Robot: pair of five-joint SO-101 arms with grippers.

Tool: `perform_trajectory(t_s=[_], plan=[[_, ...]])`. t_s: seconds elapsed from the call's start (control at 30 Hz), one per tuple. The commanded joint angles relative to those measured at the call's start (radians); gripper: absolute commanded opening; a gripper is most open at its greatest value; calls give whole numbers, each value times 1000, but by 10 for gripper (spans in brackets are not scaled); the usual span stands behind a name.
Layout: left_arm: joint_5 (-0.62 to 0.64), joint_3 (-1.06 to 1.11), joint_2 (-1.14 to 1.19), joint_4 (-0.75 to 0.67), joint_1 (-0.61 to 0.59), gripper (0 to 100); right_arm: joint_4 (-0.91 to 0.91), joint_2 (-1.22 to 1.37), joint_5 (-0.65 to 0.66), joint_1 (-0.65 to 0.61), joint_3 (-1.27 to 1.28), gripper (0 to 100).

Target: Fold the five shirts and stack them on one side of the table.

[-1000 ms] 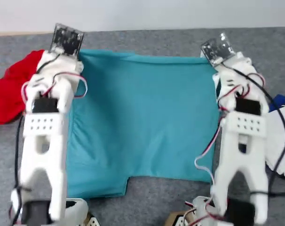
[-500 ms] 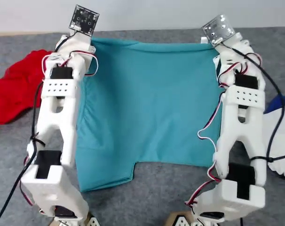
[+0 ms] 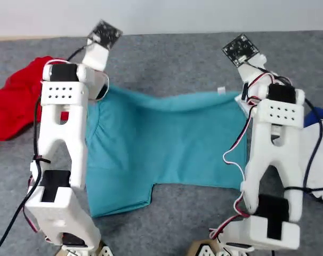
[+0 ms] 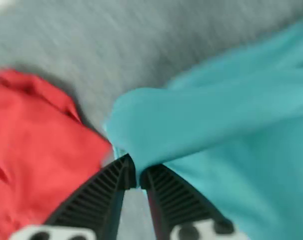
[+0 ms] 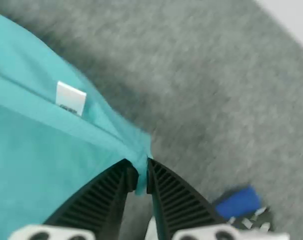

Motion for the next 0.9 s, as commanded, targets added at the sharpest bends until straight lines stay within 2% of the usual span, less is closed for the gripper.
perform_trajectory(t_s=[0.0, 0.07, 0.33, 0.43, 0.63, 0.87], plan=[[-72, -44, -11, 175, 5, 5, 134, -97, -8, -2, -72, 9], [-121, -42, -6, 253, 5, 5, 209, -114, -6, -2, -72, 9], [-203, 154, -12, 256, -20, 5, 463, -117, -5, -1, -54, 10], [-229, 254, -12, 256, -25, 5, 530, -117, 38, 4, 5, 10], [-258, 390, -12, 252, -23, 5, 539, -117, 81, 107, 141, 10], [-259, 407, -3, 226, -25, 5, 455, -119, 117, 125, 301, 10]])
